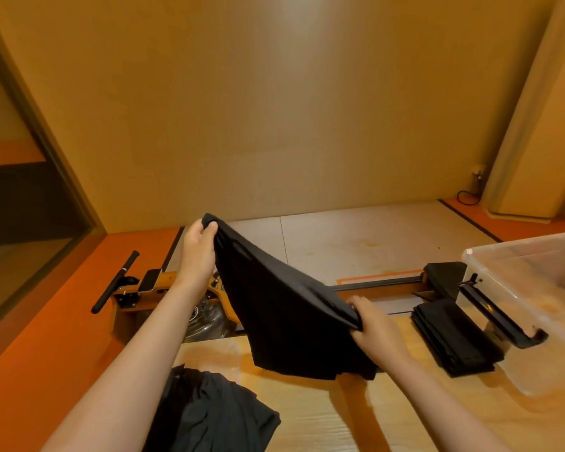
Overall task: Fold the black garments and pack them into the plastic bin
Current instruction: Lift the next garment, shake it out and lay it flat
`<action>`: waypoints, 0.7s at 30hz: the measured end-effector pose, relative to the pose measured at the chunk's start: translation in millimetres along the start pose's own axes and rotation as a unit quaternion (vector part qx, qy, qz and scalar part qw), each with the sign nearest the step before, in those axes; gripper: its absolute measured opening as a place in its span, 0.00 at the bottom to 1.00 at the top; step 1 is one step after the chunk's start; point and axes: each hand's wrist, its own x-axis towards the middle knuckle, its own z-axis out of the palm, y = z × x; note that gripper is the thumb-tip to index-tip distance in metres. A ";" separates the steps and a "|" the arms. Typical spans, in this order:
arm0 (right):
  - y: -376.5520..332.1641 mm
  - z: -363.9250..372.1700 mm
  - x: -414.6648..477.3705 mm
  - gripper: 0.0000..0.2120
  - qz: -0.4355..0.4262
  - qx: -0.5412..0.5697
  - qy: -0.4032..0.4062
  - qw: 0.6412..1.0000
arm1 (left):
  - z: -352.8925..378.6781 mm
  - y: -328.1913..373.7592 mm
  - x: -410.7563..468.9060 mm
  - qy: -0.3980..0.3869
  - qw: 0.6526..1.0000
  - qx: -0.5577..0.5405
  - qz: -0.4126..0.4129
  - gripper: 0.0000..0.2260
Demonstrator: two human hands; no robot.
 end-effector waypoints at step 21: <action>24.4 34.0 -50.1 0.27 0.130 0.248 -0.217 0.935 | -72.8 -171.5 -70.4 0.065 0.962 0.075 -0.253 0.04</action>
